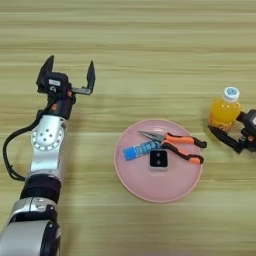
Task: Move the objects on the table
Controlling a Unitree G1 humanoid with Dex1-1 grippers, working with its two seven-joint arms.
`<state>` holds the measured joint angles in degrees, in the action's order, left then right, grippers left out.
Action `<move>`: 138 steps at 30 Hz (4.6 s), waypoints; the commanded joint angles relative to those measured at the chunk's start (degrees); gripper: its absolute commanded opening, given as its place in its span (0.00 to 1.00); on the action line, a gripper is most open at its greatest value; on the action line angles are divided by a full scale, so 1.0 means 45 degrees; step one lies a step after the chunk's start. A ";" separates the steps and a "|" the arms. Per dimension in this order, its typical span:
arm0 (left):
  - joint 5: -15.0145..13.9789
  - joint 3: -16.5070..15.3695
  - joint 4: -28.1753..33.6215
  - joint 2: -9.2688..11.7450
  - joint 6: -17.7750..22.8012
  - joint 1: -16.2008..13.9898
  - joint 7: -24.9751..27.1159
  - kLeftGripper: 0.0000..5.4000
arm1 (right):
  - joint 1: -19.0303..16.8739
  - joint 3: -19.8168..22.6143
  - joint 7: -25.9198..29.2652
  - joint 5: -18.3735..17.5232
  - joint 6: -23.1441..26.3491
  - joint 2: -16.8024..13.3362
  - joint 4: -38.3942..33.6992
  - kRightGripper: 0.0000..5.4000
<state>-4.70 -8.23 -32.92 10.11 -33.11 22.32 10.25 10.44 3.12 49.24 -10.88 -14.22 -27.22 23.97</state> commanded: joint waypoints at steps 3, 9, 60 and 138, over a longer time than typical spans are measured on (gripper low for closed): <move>0.0020 -0.0047 -0.0083 0.0144 -0.0167 0.0251 -0.0022 1.00 | 0.0283 -0.0036 0.0009 0.0021 -0.0146 -0.0037 0.0140 0.64; 0.0014 -0.0059 -0.0103 0.0156 -0.0199 0.0265 -0.0018 1.00 | 0.0309 -0.0060 -0.0003 0.0029 -0.0187 -0.0030 0.0226 0.64; 0.0111 -0.0056 -0.0277 0.0183 -0.0379 0.0379 -0.0006 1.00 | 0.0308 0.0757 -0.0455 -0.1946 0.1388 -0.0191 -0.4457 1.00; -0.1026 0.0681 0.1744 0.0642 0.1360 0.0056 0.2545 1.00 | 0.3228 0.2671 -1.0147 0.1327 -0.4186 0.2411 0.3952 1.00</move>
<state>-8.18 -5.85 -26.89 12.16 -28.97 22.75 19.66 25.07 15.40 3.99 -4.79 -32.24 -17.09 41.41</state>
